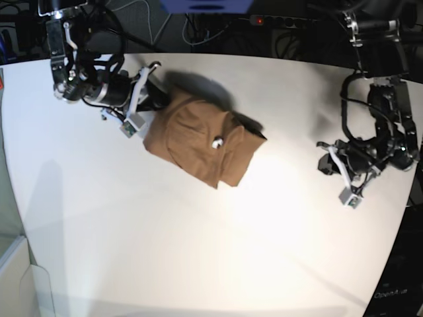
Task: Fold the T-shirt properly
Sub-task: 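Push the folded bundle square with both grippers from its sides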
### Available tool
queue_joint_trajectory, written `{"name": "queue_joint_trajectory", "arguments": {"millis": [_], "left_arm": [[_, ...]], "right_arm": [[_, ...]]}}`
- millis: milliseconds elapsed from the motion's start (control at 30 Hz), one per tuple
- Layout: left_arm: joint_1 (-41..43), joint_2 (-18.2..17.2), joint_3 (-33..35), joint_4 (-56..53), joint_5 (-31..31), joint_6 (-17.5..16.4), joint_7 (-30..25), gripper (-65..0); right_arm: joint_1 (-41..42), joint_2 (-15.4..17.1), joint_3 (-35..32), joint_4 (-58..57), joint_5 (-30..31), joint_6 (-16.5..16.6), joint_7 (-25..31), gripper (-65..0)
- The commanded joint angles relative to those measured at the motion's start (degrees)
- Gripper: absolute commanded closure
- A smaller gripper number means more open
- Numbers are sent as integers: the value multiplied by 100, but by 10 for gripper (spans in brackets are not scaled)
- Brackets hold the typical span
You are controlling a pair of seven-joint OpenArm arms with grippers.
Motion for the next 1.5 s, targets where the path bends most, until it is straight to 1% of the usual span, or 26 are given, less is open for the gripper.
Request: {"name": "queue_joint_trajectory", "arguments": {"millis": [0, 67, 167, 233, 267, 300, 400, 467, 567, 667, 733, 833, 967, 1067, 1100, 1200, 1233, 1267, 1367, 1400, 1467], "left_arm": [[179, -21, 19, 164, -143, -43, 22, -32], [469, -21, 125, 190, -134, -43, 22, -32], [724, -135, 749, 146, -125, -43, 13, -32], [759, -135, 1153, 128, -125, -43, 4, -32], [795, -127, 1250, 128, -99, -43, 4, -32], [847, -100, 1347, 128, -90, -43, -13, -32], [918, 146, 1452, 120, -64, -43, -242, -32], [918, 339, 1461, -56, 130, -43, -321, -32], [909, 700, 1443, -285, 622, -43, -374, -32], [900, 981, 1408, -364, 1070, -43, -594, -32], [900, 1104, 1408, -373, 1255, -43, -682, -32], [812, 1254, 1399, -452, 1361, -43, -717, -32], [636, 1289, 1391, -645, 1369, -43, -717, -32], [443, 1289, 1391, -847, 1369, -43, -717, -32], [399, 1289, 1391, -909, 1369, -43, -726, -32], [223, 1289, 1391, -988, 1369, -43, -857, -32], [179, 1289, 1391, -988, 1369, -43, -919, -32], [135, 1289, 1391, -1006, 1369, -43, -963, -32], [-85, 1289, 1391, -1243, 1369, -43, -1086, -32], [-164, 1289, 1391, -1348, 1369, -43, -1165, -32], [-348, 1289, 1391, -1647, 1352, -43, -1402, -32]], "right_arm": [[19, 135, 121, 109, 98, 38, 147, -59], [37, 294, 297, 117, 98, 38, 156, -59], [55, 505, 561, 126, 98, 38, 156, -59], [178, 672, 631, 117, 98, 38, 147, -58], [230, 724, 631, 100, 98, 38, 147, -58], [274, 786, 631, 91, 98, 38, 147, -58], [406, 865, 631, 73, 98, 38, 147, -58], [556, 918, 622, 47, 89, 38, 147, -58], [802, 927, 605, -23, 89, 38, 129, -58], [1118, 927, 579, -217, 89, 38, 112, -61], [1356, 927, 464, -366, 89, 38, 103, -61], [1699, 927, 244, -700, 80, 38, 103, -62], [2015, 927, -98, -1149, 80, 38, 147, -58], [2138, 883, -221, -1307, 89, 38, 156, -57], [2129, 786, -230, -1307, 89, 38, 156, -57], [2085, 663, -265, -1307, 89, 38, 156, -57], [2041, 645, -345, -1307, 89, 38, 156, -57], [1954, 557, -388, -1280, 89, 38, 156, -57], [1663, 452, -380, -1105, 98, 38, 156, -57], [1549, 443, -371, -1034, 98, 38, 156, -57], [1277, 320, -371, -806, 98, 38, 156, -57]]}}
